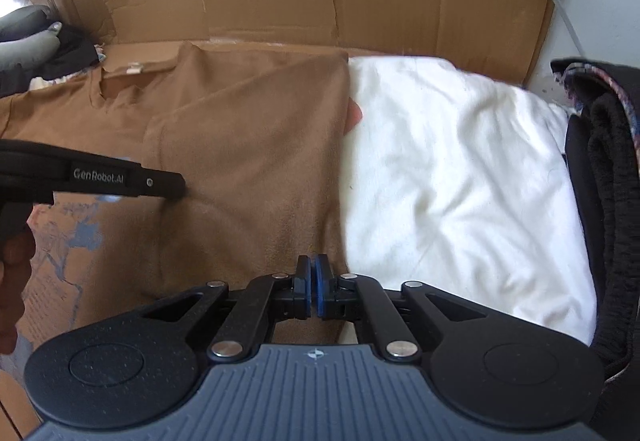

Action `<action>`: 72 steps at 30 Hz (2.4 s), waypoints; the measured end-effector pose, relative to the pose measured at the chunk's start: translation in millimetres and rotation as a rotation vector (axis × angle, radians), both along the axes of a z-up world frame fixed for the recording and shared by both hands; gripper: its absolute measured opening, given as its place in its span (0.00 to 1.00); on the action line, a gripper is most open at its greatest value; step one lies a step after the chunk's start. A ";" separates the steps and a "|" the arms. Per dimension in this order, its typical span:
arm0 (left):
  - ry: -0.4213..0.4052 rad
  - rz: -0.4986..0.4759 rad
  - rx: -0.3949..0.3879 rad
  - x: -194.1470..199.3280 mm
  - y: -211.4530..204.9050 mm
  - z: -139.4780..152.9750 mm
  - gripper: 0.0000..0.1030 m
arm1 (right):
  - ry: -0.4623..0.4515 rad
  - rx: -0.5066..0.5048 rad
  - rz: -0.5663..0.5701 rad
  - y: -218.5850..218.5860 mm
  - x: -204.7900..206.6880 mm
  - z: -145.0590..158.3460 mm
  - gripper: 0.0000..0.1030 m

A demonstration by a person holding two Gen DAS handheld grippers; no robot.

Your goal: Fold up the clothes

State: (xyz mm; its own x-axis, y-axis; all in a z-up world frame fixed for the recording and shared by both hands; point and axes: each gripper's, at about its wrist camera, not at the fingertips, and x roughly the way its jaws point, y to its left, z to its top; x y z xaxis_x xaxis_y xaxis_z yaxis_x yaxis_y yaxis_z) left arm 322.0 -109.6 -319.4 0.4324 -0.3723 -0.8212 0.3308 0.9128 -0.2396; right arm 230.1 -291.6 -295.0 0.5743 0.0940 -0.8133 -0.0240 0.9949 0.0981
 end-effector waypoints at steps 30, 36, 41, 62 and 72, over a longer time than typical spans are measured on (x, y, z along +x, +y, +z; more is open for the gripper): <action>-0.069 0.021 0.038 40.2 13.3 -10.1 0.04 | -0.024 0.010 -0.013 -4.4 25.0 -12.6 0.09; -0.040 0.031 0.013 31.9 24.8 -5.6 0.20 | -0.017 0.007 -0.012 -4.1 7.8 -12.7 0.12; -0.032 0.047 0.002 22.1 33.1 3.4 0.25 | 0.007 0.014 -0.019 -4.8 -2.5 -8.6 0.16; -0.105 0.077 0.062 -20.7 130.8 158.8 0.74 | -0.043 -0.009 -0.011 -7.0 -51.1 139.4 0.45; -0.132 0.147 0.038 -58.5 198.8 249.9 0.91 | -0.071 0.029 -0.073 -11.8 -81.7 250.0 0.76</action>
State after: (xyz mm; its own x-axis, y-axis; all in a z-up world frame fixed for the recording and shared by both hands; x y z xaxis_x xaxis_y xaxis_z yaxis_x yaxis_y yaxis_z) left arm 263.5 89.2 -69.5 0.5848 -0.2669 -0.7660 0.2200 0.9611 -0.1669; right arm 148.4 -303.4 -45.1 0.6362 0.0732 -0.7680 0.0402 0.9910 0.1277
